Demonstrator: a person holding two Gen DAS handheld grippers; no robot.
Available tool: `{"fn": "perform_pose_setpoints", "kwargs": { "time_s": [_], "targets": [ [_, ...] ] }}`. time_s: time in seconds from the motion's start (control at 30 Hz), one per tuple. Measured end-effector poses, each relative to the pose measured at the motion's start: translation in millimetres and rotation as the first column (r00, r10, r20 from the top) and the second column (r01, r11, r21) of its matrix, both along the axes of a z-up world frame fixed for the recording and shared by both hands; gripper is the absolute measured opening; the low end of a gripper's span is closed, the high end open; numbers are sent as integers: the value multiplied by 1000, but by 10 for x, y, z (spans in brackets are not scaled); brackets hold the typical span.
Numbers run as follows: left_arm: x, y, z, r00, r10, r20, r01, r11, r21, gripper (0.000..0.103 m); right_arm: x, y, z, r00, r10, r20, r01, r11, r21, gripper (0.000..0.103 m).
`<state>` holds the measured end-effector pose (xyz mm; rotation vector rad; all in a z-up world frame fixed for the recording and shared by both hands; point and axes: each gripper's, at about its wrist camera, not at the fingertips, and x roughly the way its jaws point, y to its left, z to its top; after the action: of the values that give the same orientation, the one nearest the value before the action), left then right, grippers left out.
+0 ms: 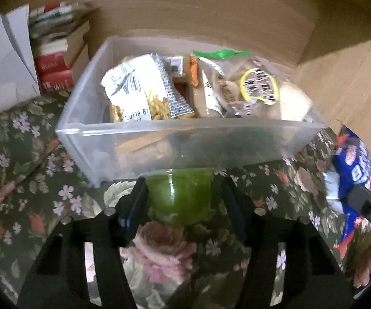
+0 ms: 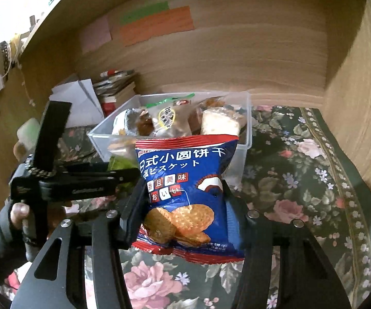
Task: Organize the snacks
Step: 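Grasp the green jelly cup with the left tool while the right tool grasps the blue biscuit bag, then place the jelly cup and biscuit bag into the clear box, opening both tools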
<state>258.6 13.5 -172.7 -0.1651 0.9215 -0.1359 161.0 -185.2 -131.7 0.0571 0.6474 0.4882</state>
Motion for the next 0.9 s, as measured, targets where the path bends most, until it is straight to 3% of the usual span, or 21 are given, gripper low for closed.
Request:
{"fn": "perform_pose_setpoints", "kwargs": {
  "time_s": [0.33, 0.47, 0.63, 0.9],
  "targets": [
    [-192, 36, 97, 999, -25, 33, 24, 1000, 15, 49, 119, -63, 79, 1000, -10, 17, 10, 1000, 24, 50],
    [-364, 52, 344, 994, -19, 109, 15, 999, 29, 48, 177, -59, 189, 999, -13, 50, 11, 999, 30, 50],
    [-421, 107, 662, 983, -8, 184, 12, 1000, -20, 47, 289, 2, 327, 995, -26, 97, 24, 999, 27, 50],
    [-133, -7, 943, 966, -11, 257, 15, 1000, -15, 46, 560, 97, 458, 992, -32, 123, 31, 999, 14, 50]
  ]
}}
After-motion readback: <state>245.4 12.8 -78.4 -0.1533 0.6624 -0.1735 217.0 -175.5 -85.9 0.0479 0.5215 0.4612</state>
